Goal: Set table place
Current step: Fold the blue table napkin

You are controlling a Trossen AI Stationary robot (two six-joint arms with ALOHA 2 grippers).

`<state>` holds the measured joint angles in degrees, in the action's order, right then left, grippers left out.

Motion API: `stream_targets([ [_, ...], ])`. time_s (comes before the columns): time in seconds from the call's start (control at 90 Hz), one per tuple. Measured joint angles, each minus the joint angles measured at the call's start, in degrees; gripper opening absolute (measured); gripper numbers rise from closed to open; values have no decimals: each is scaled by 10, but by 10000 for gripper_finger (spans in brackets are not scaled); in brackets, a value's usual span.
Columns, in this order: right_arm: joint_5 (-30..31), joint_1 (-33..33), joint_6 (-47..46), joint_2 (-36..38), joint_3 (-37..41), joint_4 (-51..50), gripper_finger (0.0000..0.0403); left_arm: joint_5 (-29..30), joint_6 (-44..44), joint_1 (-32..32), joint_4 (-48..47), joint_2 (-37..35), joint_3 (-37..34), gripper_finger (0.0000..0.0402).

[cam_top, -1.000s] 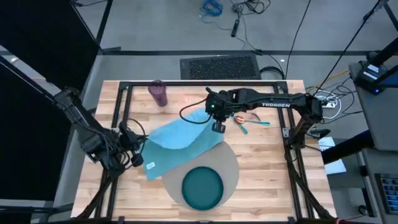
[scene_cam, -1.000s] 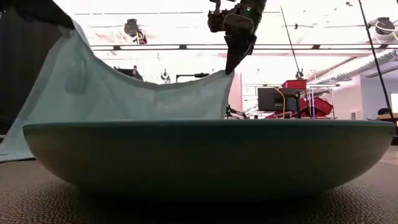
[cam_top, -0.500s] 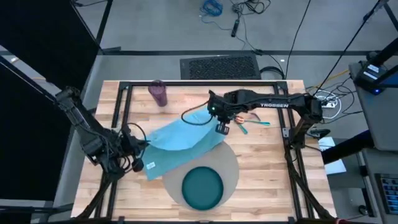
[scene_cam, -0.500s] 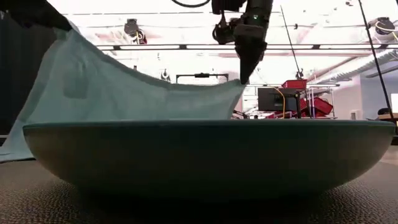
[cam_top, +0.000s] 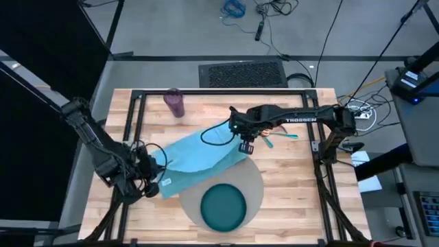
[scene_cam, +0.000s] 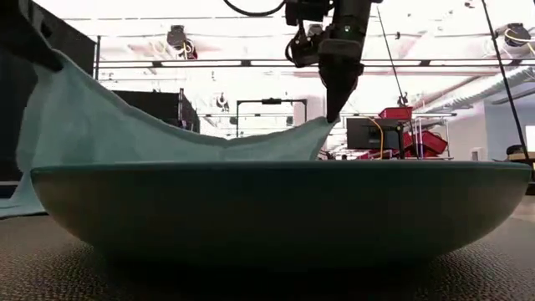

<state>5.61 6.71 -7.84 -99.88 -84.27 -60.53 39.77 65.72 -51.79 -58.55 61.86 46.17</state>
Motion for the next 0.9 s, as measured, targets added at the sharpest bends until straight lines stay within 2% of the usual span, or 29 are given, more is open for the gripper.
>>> stream_targets([
  [0.189,-2,-14,-19,0,0,-7,0,-35,0,0,18,10,0,0],
  [0.622,-14,-5,-27,0,0,-5,0,-44,0,0,42,57,-18,0],
  [0.9,-70,0,-35,-10,-1,-17,0,-81,14,0,40,68,-18,0],
])
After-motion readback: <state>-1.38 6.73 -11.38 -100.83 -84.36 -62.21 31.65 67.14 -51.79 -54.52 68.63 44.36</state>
